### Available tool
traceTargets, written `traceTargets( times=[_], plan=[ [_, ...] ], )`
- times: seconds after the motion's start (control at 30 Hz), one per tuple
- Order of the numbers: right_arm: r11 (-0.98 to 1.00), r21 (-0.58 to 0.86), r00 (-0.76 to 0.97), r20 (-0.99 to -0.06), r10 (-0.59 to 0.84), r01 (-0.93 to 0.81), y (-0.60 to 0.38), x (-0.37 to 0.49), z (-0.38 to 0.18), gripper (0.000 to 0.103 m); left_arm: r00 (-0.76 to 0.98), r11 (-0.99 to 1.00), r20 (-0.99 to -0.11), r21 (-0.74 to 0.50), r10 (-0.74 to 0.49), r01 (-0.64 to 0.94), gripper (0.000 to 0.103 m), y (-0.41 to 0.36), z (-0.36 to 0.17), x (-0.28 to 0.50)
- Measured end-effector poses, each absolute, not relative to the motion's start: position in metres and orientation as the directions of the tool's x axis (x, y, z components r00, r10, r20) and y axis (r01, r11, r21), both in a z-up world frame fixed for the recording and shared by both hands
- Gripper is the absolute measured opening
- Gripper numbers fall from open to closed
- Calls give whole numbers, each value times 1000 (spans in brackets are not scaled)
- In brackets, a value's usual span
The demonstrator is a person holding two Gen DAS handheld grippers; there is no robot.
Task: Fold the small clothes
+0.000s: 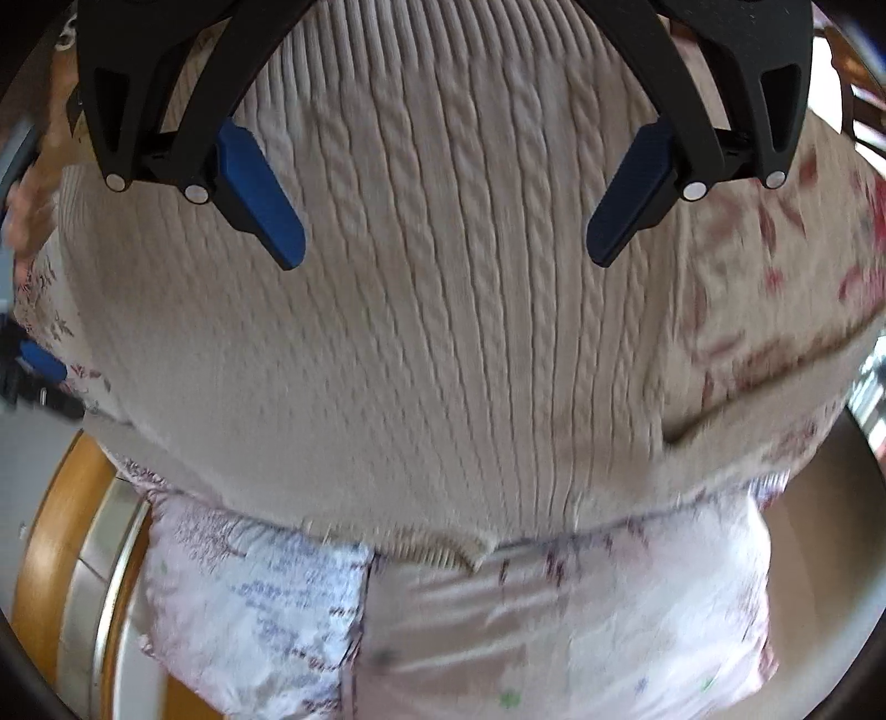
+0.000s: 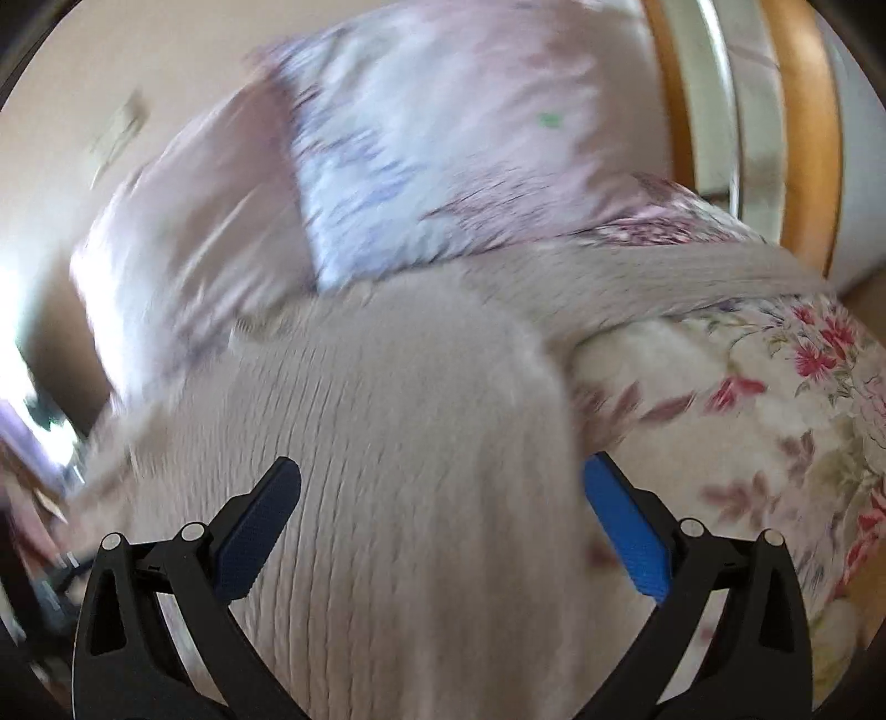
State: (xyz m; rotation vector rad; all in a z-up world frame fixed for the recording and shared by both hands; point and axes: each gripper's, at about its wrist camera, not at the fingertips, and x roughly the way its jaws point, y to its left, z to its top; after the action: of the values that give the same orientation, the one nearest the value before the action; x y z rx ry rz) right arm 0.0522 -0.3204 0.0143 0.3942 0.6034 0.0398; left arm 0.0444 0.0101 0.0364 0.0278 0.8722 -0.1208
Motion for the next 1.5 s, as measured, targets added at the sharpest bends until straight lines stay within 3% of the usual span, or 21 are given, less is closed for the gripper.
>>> traceTargets(
  times=[0.07, 0.2, 0.43, 0.77, 1.1, 1.27, 1.5],
  plan=[
    [889, 440, 829, -540, 149, 127, -349, 66, 19, 102, 654, 991, -749, -23, -103, 129, 101, 10, 45, 55],
    [802, 534, 819, -564, 103, 267, -409, 98, 19, 88, 685, 987, -712, -82, -154, 136, 101, 16, 55, 71],
    [605, 655, 785, -615, 79, 452, -481, 127, -8, 64, 660, 981, -727, -161, -190, 105, 101, 28, 51, 99],
    [490, 659, 751, -661, 15, 571, -519, 140, -30, 44, 684, 955, -668, -245, -293, 171, 101, 33, 55, 118],
    [514, 629, 752, -657, -50, 583, -524, 141, -38, 13, 655, 945, -684, -270, -322, 182, 101, 29, 45, 134],
    [567, 607, 774, -627, -87, 557, -516, 142, -25, 11, 648, 938, -680, -288, -342, 194, 101, 33, 44, 137],
    [702, 566, 849, -519, -103, 432, -483, 144, 28, 11, 659, 938, -672, -296, -338, 180, 101, 38, 44, 138]
  ],
)
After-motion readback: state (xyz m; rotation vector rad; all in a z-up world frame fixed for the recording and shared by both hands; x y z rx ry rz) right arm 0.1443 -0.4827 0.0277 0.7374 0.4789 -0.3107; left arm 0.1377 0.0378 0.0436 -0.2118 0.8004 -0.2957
